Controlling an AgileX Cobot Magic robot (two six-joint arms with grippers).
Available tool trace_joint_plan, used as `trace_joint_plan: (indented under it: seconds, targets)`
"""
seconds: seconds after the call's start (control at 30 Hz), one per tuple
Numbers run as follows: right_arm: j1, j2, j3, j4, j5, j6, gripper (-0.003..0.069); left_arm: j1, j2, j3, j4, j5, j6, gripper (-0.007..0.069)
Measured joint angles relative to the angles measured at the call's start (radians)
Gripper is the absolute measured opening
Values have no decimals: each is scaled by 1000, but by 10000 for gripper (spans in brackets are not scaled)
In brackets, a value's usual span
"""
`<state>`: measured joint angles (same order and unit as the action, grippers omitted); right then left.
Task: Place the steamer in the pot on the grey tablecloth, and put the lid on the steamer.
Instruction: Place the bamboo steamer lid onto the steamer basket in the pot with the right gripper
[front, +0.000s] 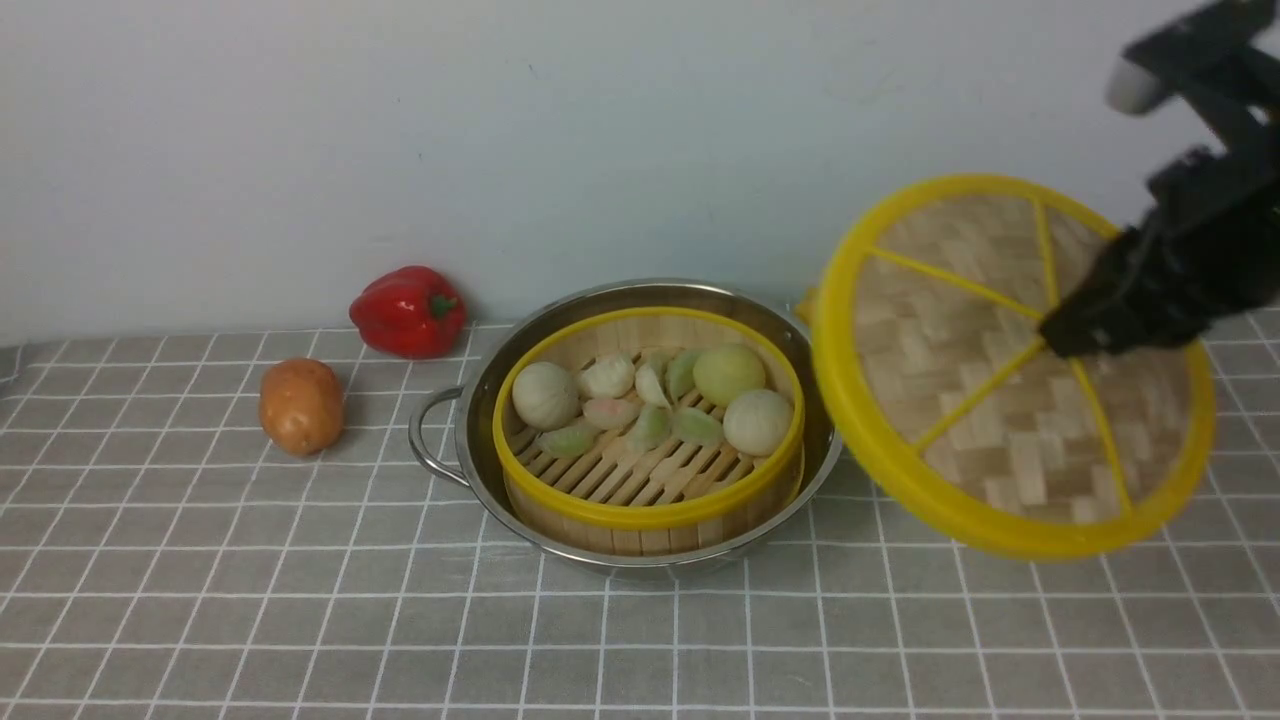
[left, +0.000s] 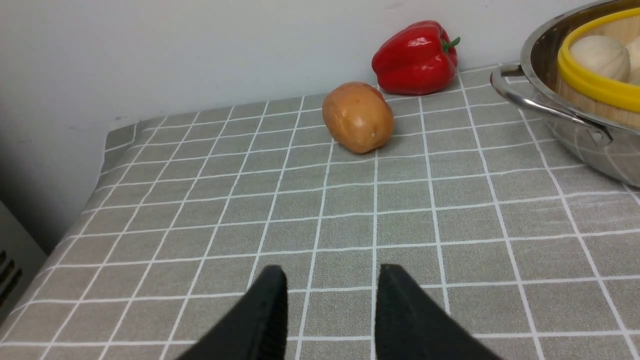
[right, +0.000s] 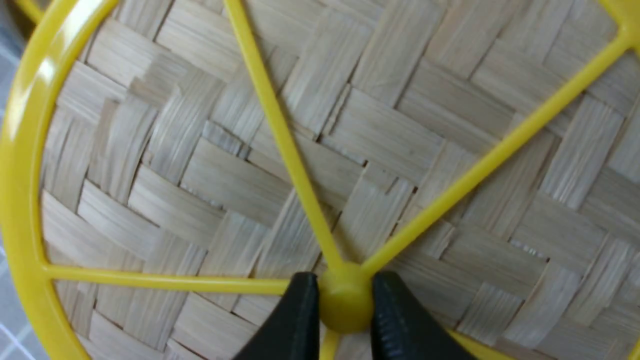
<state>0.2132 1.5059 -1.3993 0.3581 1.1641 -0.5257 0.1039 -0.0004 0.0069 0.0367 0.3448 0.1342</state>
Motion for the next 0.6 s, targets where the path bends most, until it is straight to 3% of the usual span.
trace_joint_plan:
  seconds: [0.23,0.37,0.6]
  targets:
    - [248,315,-399,-167,66,5,148,0,0,0,0,0,0,242]
    - [294,446,-556,-230,67,5,148,0,0,0,0,0,0,242]
    - [327,579,-718,-232,68,-32,148,0,0,0,0,0,0,242]
